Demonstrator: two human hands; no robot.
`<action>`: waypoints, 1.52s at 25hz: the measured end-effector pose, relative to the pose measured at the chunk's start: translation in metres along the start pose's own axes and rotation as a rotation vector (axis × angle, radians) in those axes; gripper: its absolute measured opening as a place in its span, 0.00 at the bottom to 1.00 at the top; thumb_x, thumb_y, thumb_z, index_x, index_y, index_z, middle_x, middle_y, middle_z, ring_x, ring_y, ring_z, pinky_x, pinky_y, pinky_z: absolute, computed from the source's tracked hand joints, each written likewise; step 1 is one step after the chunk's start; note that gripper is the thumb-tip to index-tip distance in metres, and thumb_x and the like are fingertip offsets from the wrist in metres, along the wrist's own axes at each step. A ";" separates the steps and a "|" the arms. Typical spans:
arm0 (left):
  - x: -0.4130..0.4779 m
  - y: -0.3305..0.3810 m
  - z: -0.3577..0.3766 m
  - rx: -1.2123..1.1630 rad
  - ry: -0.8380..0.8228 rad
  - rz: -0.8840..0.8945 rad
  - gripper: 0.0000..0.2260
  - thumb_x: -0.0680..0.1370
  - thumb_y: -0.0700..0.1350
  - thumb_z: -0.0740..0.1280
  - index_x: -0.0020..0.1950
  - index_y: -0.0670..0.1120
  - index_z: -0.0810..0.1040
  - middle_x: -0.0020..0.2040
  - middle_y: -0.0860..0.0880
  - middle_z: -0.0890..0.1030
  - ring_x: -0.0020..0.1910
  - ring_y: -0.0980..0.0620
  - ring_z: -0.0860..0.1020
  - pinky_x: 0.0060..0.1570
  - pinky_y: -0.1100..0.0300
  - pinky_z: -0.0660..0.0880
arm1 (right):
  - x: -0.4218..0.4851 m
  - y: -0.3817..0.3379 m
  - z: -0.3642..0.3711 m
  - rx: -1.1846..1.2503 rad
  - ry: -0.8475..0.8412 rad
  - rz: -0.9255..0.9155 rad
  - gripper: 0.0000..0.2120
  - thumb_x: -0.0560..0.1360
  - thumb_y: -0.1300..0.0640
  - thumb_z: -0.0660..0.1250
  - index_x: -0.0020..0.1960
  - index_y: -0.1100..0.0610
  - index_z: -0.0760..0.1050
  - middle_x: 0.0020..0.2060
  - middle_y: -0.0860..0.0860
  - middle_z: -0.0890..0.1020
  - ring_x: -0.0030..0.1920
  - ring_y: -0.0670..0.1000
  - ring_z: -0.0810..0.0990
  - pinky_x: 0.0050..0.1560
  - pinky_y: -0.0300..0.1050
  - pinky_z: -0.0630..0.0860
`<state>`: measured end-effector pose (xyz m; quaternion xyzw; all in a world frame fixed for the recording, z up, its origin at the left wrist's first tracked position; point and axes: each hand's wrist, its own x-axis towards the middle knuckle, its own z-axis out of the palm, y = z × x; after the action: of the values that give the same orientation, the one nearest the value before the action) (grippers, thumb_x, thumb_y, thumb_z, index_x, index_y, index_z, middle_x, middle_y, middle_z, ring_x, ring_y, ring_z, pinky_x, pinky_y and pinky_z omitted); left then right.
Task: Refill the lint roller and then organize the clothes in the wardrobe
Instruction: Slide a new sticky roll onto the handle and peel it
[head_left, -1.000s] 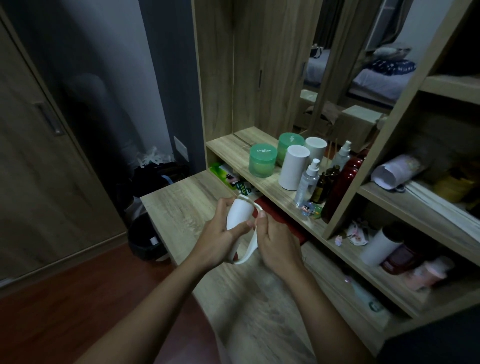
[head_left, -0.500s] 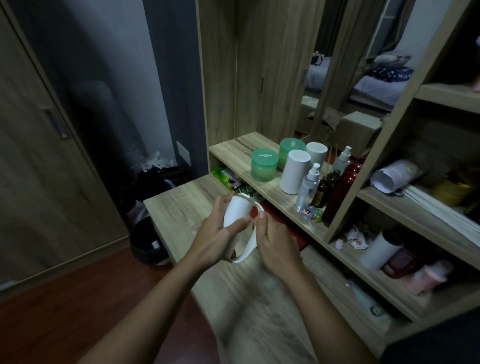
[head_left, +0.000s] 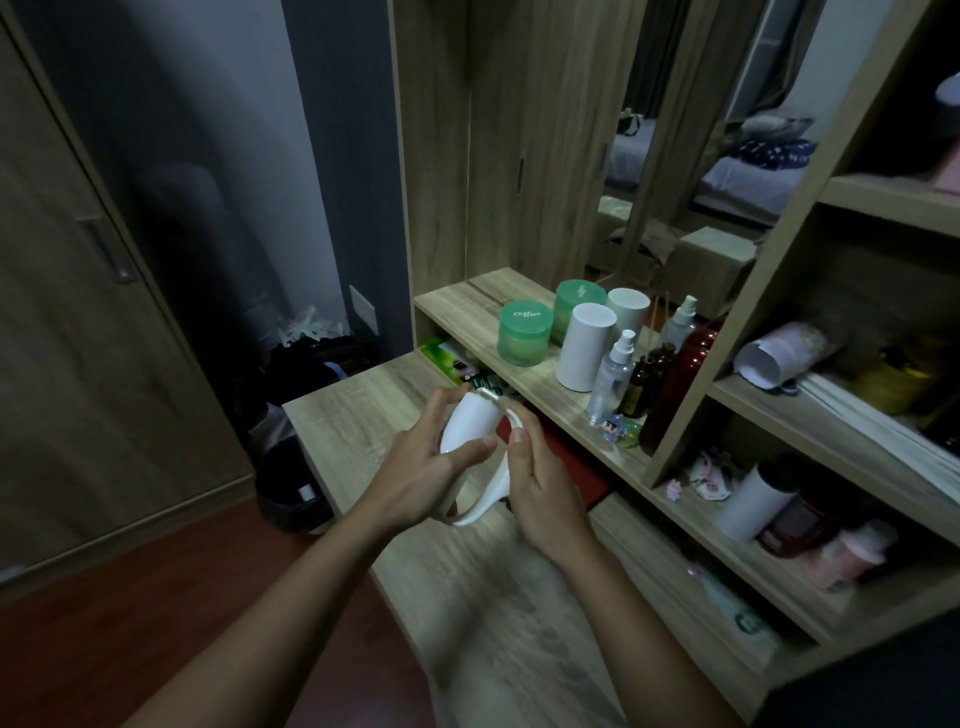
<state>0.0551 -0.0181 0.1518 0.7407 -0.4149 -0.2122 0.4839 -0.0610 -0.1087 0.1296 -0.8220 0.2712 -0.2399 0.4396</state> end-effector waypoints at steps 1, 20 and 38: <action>0.001 0.000 -0.001 -0.002 -0.009 -0.005 0.15 0.74 0.54 0.68 0.55 0.67 0.65 0.40 0.56 0.78 0.32 0.56 0.78 0.34 0.56 0.74 | 0.000 0.002 0.001 0.035 -0.003 -0.010 0.17 0.81 0.48 0.46 0.68 0.35 0.59 0.53 0.48 0.80 0.53 0.49 0.78 0.55 0.50 0.74; 0.002 0.000 -0.009 0.162 -0.075 0.085 0.19 0.76 0.54 0.66 0.59 0.70 0.62 0.41 0.55 0.79 0.33 0.56 0.79 0.30 0.69 0.73 | 0.002 0.011 0.001 0.277 -0.093 0.005 0.16 0.81 0.48 0.48 0.65 0.31 0.59 0.54 0.50 0.76 0.50 0.46 0.76 0.37 0.27 0.74; 0.003 -0.011 -0.018 -0.018 -0.113 0.098 0.20 0.72 0.57 0.66 0.61 0.68 0.64 0.37 0.49 0.79 0.29 0.55 0.79 0.30 0.61 0.73 | -0.001 0.001 0.002 0.254 -0.089 -0.050 0.17 0.82 0.53 0.48 0.66 0.34 0.57 0.60 0.70 0.70 0.58 0.62 0.70 0.42 0.23 0.71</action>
<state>0.0742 -0.0091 0.1506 0.7020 -0.4753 -0.2337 0.4760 -0.0608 -0.1073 0.1270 -0.7759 0.1985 -0.2466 0.5458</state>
